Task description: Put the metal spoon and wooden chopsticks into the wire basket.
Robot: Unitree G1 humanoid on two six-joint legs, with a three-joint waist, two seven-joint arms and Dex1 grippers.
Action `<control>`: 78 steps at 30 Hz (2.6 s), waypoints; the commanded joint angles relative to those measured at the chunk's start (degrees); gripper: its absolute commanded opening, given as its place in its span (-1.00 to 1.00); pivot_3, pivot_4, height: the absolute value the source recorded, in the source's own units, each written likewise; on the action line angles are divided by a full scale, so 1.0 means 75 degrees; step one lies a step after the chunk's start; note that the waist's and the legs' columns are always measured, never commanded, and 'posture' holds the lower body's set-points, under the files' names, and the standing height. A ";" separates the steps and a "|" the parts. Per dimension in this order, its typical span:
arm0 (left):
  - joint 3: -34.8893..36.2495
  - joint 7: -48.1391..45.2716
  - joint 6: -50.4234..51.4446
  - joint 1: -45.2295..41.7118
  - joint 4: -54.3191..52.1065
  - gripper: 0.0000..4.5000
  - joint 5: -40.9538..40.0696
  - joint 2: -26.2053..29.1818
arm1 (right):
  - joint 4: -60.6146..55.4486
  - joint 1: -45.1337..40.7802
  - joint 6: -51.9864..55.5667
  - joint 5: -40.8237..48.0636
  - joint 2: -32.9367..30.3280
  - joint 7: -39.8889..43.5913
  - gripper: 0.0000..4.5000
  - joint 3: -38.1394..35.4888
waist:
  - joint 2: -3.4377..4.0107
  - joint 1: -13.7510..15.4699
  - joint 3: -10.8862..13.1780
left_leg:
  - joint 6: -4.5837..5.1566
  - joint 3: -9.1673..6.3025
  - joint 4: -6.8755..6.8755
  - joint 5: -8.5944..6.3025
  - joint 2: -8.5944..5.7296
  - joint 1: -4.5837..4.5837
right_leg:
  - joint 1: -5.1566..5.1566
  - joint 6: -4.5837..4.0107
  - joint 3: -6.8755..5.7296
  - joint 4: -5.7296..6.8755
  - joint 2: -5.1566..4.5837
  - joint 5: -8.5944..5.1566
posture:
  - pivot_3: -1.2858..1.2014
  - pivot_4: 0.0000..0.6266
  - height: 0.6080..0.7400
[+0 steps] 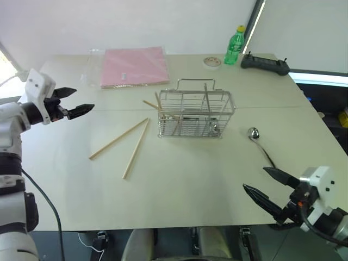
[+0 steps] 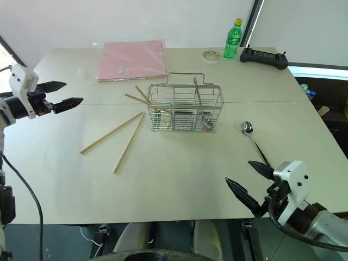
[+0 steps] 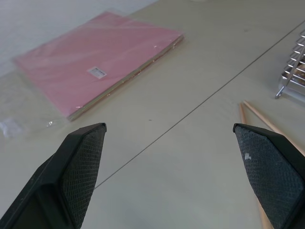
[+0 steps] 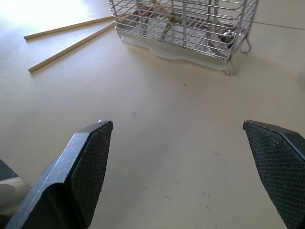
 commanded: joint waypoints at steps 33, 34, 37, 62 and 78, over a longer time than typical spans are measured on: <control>-0.0028 -0.1614 0.3184 0.0958 -0.4105 1.00 -0.1509 0.0539 | 0.2263 -0.2076 -0.0213 -0.0954 -0.1357 0.0021 1.00 -0.0291 | -0.0001 0.0012 0.0000 | 0.0001 -0.0003 0.0057 0.0000 0.0007 0.0006 | 0.0033 -0.0003 0.0002 0.0009 -0.0001 0.0003 | 0.03 -0.52 0.71; -0.0001 -0.1643 0.3433 0.1016 -0.4398 1.00 -0.1709 0.0560 | 0.2414 -0.2249 -0.0178 -0.1010 -0.1433 0.0023 1.00 -0.0210 | 0.0000 0.0011 0.0000 | 0.0001 -0.0005 0.0057 0.0000 0.0006 0.0006 | 0.0036 -0.0003 0.0002 0.0008 0.0000 0.0003 | 0.03 -0.52 0.71; 0.0086 -0.1593 0.4041 0.1191 -0.5275 1.00 -0.2279 0.0574 | 0.2934 -0.2876 0.0119 -0.0982 -0.1572 -0.0015 1.00 0.0067 | 0.0005 -0.0008 0.0004 | 0.0001 -0.0003 0.0058 0.0000 0.0003 0.0005 | 0.0039 -0.0004 0.0003 0.0005 -0.0002 0.0003 | 0.03 -0.52 0.71; 0.0342 -0.0367 0.5590 0.1505 -0.8225 1.00 -0.4708 0.0722 | 0.8258 -0.8392 0.2412 -0.3035 -0.2550 0.0789 1.00 0.3852 | 0.0035 -0.0070 0.0020 | 0.0007 -0.0010 0.0088 -0.0002 -0.0008 -0.0002 | 0.0043 -0.0008 0.0013 0.0015 0.0037 0.0006 | 0.03 -0.52 0.71; 0.0389 0.0024 0.5486 0.1533 -0.8353 1.00 -0.4921 0.0827 | 0.8836 -0.8603 0.2252 -0.3662 -0.2001 0.0935 1.00 0.4455 | 0.0035 -0.0226 0.0020 | 0.0008 -0.0014 0.0088 -0.0003 -0.0003 0.0005 | 0.0044 -0.0006 0.0018 0.0022 0.0053 0.0006 | 0.03 -0.52 0.71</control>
